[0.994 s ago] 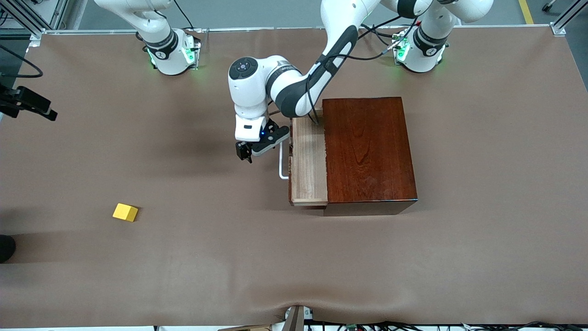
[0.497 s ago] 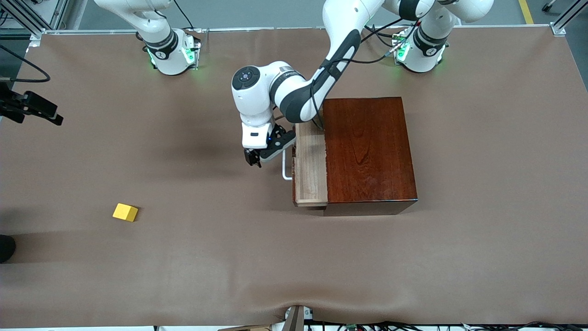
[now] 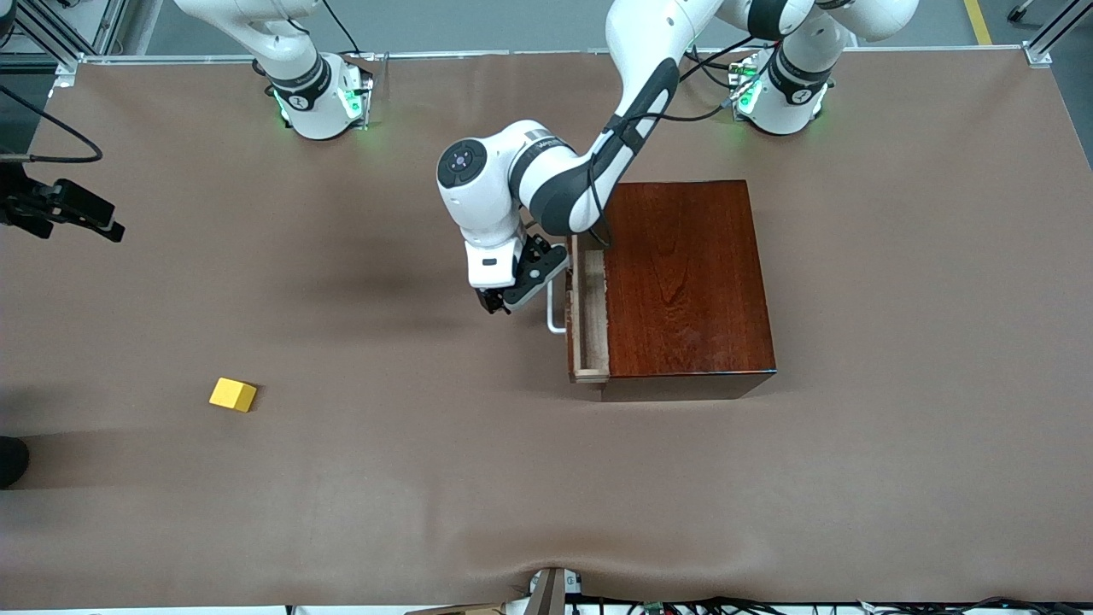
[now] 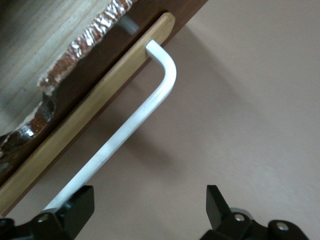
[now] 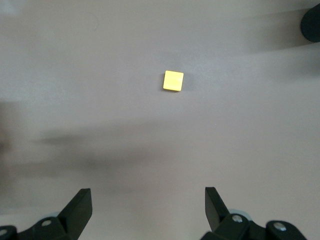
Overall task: Open drawer, take yellow block, close drawer
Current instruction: 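Push the drawer into the box with the left gripper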
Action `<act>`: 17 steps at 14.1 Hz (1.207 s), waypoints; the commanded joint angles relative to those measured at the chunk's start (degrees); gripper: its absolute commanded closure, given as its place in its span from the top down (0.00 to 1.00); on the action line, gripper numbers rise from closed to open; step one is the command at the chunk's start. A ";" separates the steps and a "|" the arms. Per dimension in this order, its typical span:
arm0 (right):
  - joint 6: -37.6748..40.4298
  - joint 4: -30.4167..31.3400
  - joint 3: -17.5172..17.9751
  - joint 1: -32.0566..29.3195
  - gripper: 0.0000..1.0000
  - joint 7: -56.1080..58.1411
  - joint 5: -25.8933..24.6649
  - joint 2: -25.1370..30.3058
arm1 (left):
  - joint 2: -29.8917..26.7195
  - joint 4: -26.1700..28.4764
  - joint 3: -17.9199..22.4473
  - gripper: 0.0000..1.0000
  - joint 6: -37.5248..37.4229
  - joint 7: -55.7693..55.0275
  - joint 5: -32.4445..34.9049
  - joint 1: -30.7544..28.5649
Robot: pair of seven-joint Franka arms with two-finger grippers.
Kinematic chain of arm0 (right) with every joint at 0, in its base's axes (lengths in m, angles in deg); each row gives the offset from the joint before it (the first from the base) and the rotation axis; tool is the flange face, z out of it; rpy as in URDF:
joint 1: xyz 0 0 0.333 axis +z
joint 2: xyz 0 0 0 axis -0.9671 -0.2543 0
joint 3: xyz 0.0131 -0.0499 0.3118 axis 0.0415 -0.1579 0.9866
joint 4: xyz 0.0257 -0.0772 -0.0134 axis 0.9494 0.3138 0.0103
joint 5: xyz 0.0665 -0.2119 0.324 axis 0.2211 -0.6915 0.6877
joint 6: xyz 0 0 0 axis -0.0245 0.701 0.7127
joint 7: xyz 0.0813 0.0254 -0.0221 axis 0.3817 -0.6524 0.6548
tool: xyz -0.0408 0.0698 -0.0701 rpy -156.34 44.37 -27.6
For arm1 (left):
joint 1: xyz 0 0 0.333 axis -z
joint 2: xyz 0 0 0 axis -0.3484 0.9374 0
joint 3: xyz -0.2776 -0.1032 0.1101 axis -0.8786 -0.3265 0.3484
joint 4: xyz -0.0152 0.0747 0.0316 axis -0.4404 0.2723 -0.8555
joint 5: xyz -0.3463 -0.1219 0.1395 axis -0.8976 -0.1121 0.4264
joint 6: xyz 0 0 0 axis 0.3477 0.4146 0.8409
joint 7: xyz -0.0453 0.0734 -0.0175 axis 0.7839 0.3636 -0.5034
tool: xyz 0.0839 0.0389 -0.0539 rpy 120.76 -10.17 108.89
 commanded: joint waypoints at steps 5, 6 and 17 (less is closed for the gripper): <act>0.40 -0.09 -0.02 0.59 1.00 -0.61 -1.00 0.36 | -0.50 1.02 0.55 1.00 -9.38 0.62 1.47 -2.31; 0.40 -0.09 0.07 0.85 1.00 -0.61 -0.91 0.36 | -0.84 1.02 0.55 1.00 -10.08 0.80 1.47 -2.40; 4.01 -2.90 0.86 1.99 1.00 -0.70 -1.00 0.36 | -14.97 0.66 0.20 1.00 -10.17 5.52 0.42 -3.97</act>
